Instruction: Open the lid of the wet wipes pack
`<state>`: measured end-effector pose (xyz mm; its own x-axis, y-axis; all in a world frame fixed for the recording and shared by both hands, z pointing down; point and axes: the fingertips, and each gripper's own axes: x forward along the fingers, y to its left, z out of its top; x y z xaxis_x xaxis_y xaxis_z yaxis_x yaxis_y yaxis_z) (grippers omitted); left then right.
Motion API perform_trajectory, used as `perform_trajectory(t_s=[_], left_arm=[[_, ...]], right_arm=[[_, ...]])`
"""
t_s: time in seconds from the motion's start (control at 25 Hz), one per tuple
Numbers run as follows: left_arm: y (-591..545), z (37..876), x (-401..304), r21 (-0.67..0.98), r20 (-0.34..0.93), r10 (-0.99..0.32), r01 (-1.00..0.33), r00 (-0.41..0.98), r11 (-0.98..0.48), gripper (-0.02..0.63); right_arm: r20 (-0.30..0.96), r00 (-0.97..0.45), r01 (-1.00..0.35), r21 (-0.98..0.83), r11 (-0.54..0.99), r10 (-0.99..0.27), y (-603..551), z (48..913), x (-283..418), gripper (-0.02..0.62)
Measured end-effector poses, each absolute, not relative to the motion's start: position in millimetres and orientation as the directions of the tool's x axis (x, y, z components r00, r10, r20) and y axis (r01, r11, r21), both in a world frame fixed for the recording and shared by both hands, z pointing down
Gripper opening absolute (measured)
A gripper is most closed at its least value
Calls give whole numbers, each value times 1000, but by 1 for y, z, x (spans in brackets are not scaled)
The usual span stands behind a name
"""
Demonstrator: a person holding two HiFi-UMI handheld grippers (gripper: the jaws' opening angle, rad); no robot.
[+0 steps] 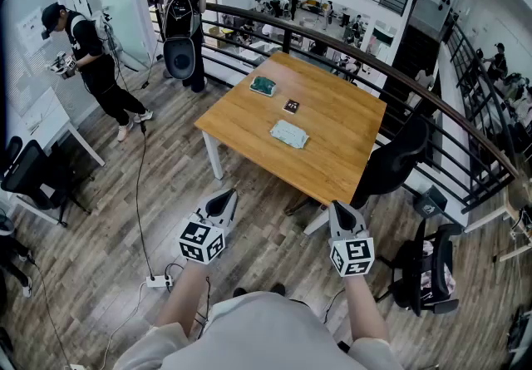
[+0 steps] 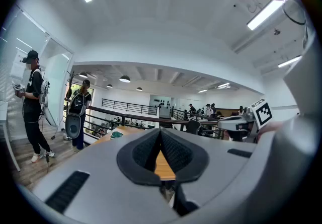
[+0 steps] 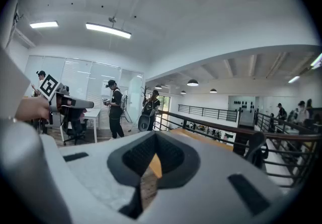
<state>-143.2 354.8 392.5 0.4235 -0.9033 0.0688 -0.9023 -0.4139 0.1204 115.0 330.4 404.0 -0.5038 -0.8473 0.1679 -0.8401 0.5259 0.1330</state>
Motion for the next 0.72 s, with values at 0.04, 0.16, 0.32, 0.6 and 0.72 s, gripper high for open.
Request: perform_trajectory(t_s=[0.04, 0.16, 0.32, 0.6, 0.72], left_arm=[[354, 393, -143, 121, 69, -903, -902, 425, -415, -6], [352, 393, -142, 121, 68, -901, -900, 427, -418, -6], [351, 392, -138, 119, 73, -901, -901, 428, -418, -6], [349, 394, -133, 121, 81, -901, -901, 426, -416, -6], [349, 396, -128, 117, 88, -897, -899, 432, -422, -6]], right_arm=[[167, -504, -840, 134, 526, -847, 330, 404, 114, 2], [165, -506, -839, 137, 527, -847, 328, 403, 113, 2], [163, -508, -837, 138, 530, -846, 326, 402, 116, 2], [163, -508, -841, 116, 528, -846, 322, 403, 122, 2], [162, -509, -842, 111, 528, -846, 321, 404, 125, 2]])
